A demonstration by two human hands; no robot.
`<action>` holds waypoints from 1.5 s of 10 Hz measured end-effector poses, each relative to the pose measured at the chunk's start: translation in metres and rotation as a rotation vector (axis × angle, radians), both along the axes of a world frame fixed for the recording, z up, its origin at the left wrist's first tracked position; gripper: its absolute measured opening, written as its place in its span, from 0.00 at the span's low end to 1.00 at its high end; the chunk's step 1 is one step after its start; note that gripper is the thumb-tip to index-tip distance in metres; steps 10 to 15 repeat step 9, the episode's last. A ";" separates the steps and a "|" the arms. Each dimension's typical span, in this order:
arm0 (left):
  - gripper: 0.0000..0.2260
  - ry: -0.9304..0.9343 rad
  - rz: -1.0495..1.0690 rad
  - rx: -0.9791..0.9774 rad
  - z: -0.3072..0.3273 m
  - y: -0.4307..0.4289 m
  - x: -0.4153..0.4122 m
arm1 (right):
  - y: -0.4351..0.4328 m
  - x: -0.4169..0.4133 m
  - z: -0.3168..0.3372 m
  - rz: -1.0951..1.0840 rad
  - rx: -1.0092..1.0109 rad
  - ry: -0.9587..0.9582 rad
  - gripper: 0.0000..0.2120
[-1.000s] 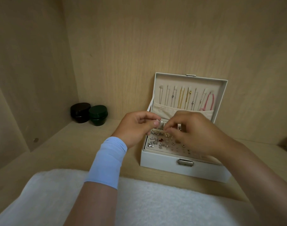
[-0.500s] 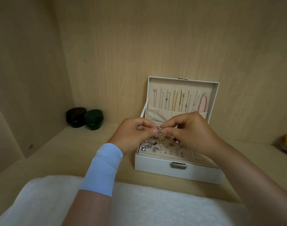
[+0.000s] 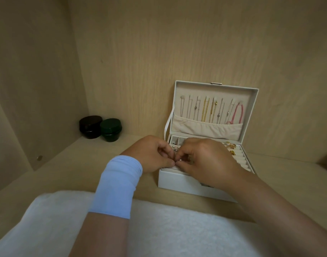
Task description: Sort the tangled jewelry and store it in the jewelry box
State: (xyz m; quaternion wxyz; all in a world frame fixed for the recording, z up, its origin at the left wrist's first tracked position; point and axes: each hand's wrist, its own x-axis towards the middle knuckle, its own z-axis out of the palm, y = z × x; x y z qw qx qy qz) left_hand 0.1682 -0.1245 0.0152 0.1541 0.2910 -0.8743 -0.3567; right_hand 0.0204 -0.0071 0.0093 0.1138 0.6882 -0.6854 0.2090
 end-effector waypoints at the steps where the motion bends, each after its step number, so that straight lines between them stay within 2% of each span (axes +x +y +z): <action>1: 0.06 -0.017 0.027 -0.005 -0.001 -0.003 0.002 | -0.001 0.004 0.001 -0.018 -0.006 0.048 0.03; 2: 0.06 -0.031 0.025 0.001 -0.001 -0.004 0.004 | -0.002 0.007 0.002 -0.036 0.000 0.097 0.03; 4: 0.05 -0.044 0.015 -0.002 -0.002 -0.008 0.006 | -0.003 0.009 0.011 -0.022 0.134 0.100 0.08; 5: 0.10 -0.020 0.015 -0.014 -0.002 -0.010 0.008 | -0.001 0.007 0.016 -0.037 0.208 0.005 0.08; 6: 0.11 -0.031 0.010 -0.024 -0.001 -0.009 0.008 | -0.001 0.002 0.015 -0.036 0.271 -0.144 0.09; 7: 0.09 -0.028 0.005 -0.023 -0.003 -0.010 0.007 | -0.003 -0.001 0.015 -0.045 0.252 -0.248 0.10; 9: 0.05 -0.031 0.009 -0.026 -0.005 -0.012 0.008 | 0.000 -0.004 0.020 -0.058 0.246 -0.337 0.10; 15: 0.05 -0.031 0.009 -0.026 -0.005 -0.012 0.008 | 0.000 -0.004 0.020 -0.058 0.246 -0.337 0.10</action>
